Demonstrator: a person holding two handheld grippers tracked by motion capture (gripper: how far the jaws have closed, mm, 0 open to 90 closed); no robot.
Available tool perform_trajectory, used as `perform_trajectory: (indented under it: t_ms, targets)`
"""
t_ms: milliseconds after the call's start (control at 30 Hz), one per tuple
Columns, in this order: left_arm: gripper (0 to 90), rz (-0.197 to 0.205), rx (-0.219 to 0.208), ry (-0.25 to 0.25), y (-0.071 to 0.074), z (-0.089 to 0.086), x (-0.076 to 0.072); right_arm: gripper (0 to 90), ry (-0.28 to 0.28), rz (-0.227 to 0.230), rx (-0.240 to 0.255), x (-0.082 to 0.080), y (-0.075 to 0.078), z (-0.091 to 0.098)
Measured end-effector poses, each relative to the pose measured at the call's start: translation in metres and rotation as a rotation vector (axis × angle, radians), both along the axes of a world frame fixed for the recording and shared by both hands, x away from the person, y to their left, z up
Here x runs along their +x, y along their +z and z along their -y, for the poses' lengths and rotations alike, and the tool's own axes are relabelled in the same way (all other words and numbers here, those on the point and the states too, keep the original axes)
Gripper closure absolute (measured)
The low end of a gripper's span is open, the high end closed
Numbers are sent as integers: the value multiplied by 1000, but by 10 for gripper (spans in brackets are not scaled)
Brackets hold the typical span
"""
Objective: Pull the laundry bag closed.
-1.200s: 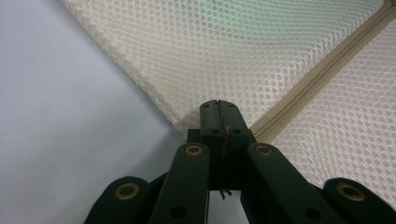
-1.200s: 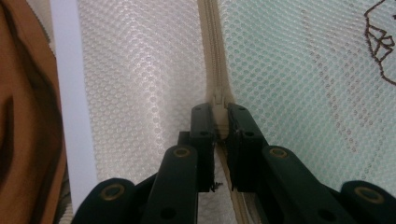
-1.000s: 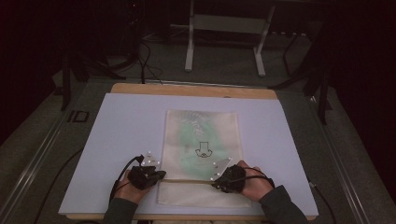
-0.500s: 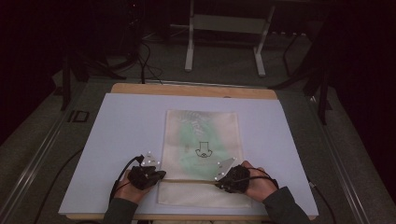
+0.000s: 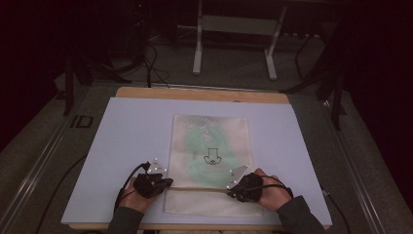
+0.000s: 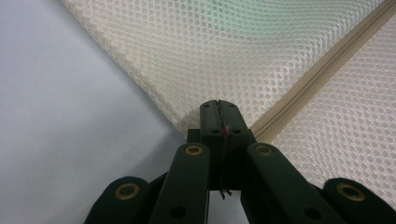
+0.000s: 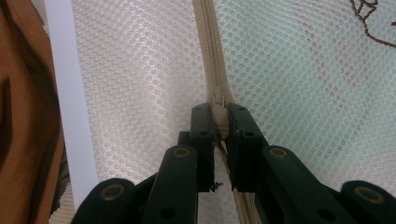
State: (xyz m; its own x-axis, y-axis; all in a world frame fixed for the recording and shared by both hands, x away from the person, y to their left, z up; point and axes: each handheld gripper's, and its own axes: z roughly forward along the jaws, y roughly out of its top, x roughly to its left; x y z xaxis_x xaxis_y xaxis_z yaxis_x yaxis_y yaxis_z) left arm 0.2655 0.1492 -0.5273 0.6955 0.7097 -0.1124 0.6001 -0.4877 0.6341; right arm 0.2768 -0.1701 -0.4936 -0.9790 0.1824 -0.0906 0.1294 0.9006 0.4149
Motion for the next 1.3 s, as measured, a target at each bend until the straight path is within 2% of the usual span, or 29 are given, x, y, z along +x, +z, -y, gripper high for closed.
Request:
perform_trajectory:
  t_ms: [667, 800, 867, 1300]
  targets:
    - [896, -3, 0, 0, 0, 0, 0, 825, -11, -5, -1, 0, 1, 12]
    - [896, -4, -1, -1, 0, 0, 1, 825, -15, -8, 13, 1, 3, 15]
    - [896, -4, -2, -1, 0, 0, 0, 825, -17, -8, 1, 1, 2, 16]
    - [896, -2, 4, -2, 0, 1, 0, 825, -37, -19, 4, 1, 2, 27]
